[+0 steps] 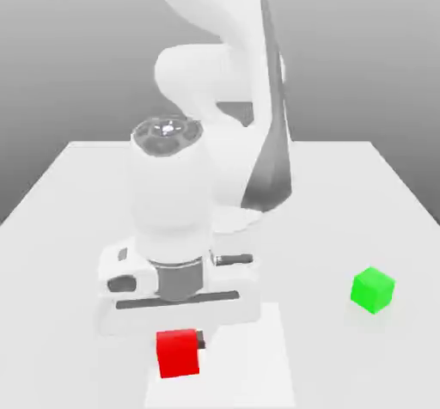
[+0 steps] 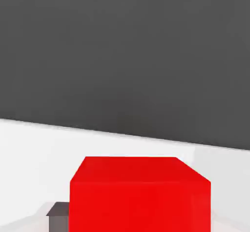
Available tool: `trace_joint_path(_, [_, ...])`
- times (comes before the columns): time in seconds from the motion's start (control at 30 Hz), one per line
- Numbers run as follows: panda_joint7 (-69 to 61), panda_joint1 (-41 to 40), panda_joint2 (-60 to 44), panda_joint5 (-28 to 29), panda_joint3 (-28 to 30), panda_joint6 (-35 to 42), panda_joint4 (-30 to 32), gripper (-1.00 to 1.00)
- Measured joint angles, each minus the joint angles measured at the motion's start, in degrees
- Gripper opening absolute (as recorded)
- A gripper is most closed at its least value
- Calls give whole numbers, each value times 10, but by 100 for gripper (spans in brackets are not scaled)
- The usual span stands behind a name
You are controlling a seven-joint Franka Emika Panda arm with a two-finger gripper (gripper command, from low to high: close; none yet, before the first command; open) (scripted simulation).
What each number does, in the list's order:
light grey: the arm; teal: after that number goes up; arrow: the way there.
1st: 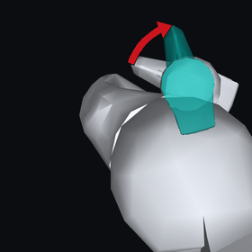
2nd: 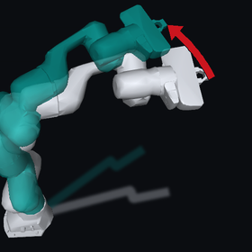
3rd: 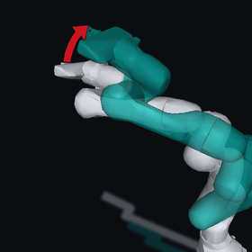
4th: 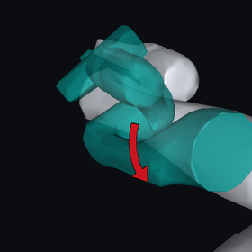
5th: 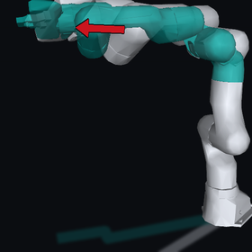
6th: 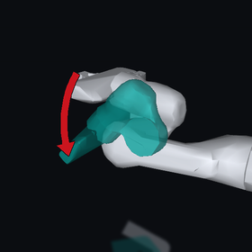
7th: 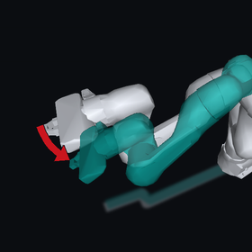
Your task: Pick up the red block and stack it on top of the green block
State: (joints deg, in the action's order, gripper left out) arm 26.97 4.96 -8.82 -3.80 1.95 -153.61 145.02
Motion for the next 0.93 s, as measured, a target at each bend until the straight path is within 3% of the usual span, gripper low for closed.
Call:
trace_joint_path(0.1, [-24,56,38,-2,-53,4,35,-100])
trace_joint_path(0.2, [-55,165,86,-5,-109,8,77,-100])
trace_joint_path(0.3, [-77,244,130,1,-134,11,116,-100])
trace_joint_path(0.53, [-37,262,39,75,-135,-93,131,-100])
trace_joint_path(0.57, [-30,265,25,85,-130,-106,131,100])
trace_joint_path(0.77, [-27,267,18,90,-128,-113,130,100])
trace_joint_path(0.93, [-64,272,96,38,-135,-41,134,100])
